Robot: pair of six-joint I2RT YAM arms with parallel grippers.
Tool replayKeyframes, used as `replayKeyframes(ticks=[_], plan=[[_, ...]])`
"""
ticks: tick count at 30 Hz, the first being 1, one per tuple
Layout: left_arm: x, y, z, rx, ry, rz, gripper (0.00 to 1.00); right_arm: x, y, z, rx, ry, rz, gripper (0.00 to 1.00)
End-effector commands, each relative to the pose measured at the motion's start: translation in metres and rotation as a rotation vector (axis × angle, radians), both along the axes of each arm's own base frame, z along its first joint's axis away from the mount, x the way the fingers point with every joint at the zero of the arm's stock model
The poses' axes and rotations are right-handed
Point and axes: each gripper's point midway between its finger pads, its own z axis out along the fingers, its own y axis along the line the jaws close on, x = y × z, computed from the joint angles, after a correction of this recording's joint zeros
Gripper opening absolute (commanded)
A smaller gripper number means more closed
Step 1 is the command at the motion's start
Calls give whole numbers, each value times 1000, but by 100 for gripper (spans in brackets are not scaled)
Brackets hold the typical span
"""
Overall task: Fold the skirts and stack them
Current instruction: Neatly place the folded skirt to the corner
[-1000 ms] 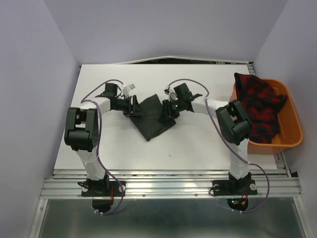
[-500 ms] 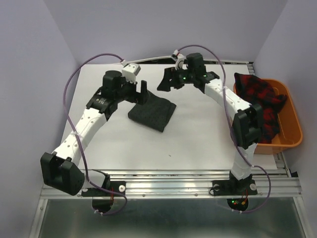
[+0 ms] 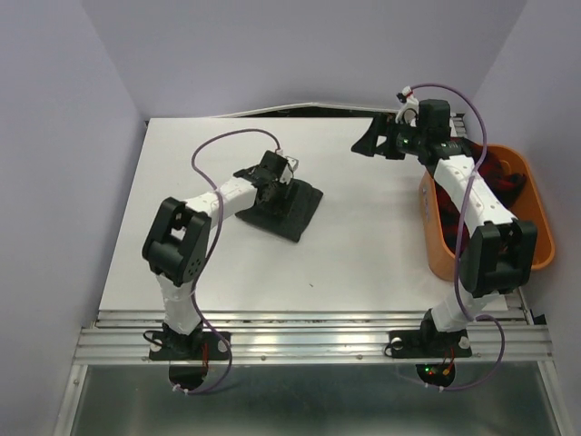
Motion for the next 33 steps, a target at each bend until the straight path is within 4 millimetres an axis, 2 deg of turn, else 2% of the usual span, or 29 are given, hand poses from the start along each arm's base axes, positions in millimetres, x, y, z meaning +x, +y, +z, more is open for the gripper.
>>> replayKeyframes(ticks=[1,2,3,6,7,10,11,12,14,15,16,17,18,20,21,22,23,24,25,27,28,30,33], plan=[[28,13,-15,58,31,104,83,-10,2,10,-6,-31,-7,100],[29,19,-37,77,81,120,82,-10,2,8,-6,-27,-6,100],[36,23,-39,72,95,153,81,-11,2,7,-7,-25,-8,100],[60,58,-59,93,151,255,78,-7,-3,2,-11,-16,-22,100],[70,82,-72,99,178,311,78,-6,-3,1,-11,-12,-24,100],[103,117,-67,96,161,368,77,-4,-2,-4,-8,1,-25,100],[110,128,-74,114,169,376,77,-3,-2,-6,-9,3,-23,100],[129,146,-62,124,130,404,78,-3,-2,-8,-9,8,-23,100],[143,165,-67,167,129,399,78,-1,-6,-13,-8,22,-32,100],[159,181,-55,160,97,434,78,0,-5,-14,-7,25,-30,100],[166,189,-54,159,89,444,78,0,-5,-16,-6,32,-31,100],[172,198,-61,164,93,442,78,1,-5,-17,-5,33,-32,100],[186,211,-49,157,60,460,78,1,-5,-19,-3,38,-31,100],[204,226,-48,173,43,467,79,0,-4,-22,-1,43,-26,100],[209,243,-48,173,39,500,79,0,-4,-23,-1,47,-28,100],[213,249,-49,165,39,509,79,0,-4,-24,-2,50,-29,100],[216,261,-58,152,50,520,79,0,-5,-24,-4,47,-30,100],[224,269,-50,144,18,540,80,0,-5,-23,-2,47,-31,100],[225,278,-51,137,16,538,80,0,-5,-24,-4,47,-30,100],[231,280,-48,130,-16,509,82,-1,-5,-23,-3,44,-29,100],[233,280,-37,144,-44,476,82,-1,-5,-22,-1,44,-29,100],[236,277,-34,143,-76,434,85,-1,-4,-22,3,47,-29,100],[243,281,-13,185,-136,384,89,-1,-3,-20,10,42,-25,100]])
